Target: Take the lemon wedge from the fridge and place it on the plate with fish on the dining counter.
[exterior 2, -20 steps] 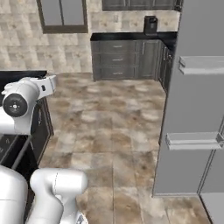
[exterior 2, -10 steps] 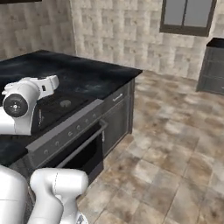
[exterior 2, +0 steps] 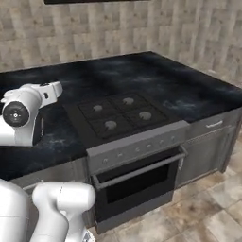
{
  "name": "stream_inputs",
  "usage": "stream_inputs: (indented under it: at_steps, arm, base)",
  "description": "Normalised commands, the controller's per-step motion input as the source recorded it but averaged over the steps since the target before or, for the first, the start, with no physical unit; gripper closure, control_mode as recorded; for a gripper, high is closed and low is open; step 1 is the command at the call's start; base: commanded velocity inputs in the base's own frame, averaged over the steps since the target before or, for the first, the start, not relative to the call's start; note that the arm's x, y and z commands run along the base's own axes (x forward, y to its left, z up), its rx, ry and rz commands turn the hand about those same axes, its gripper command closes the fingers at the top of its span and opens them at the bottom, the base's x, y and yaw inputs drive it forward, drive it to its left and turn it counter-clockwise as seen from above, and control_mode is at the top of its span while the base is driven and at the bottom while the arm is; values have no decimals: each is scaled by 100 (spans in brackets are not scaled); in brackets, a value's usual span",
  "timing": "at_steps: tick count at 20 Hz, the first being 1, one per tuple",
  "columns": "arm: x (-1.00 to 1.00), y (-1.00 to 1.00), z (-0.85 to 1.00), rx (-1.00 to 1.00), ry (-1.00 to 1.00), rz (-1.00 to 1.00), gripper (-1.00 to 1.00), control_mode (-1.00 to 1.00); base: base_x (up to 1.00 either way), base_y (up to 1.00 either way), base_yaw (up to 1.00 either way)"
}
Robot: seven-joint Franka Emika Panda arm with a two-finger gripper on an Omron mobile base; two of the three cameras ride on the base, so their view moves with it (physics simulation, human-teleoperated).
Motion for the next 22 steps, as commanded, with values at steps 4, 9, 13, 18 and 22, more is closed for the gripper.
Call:
stream_inputs:
  at_steps: [4, 9, 13, 18, 22]
  arm:
    - [0, 0, 0, 0, 0, 0, 100, 100]
    - [0, 0, 0, 0, 0, 0, 100, 100]
    - [0, 0, 0, 0, 0, 0, 100, 100]
    - [0, 0, 0, 0, 0, 0, 100, 100]
    - [0, 0, 0, 0, 0, 0, 100, 100]
  base:
    - [-83, 9, 61]
    - [-97, 42, 52]
    - [-76, 87, 44]
    - [-23, 89, 34]
    - [50, 47, 4]
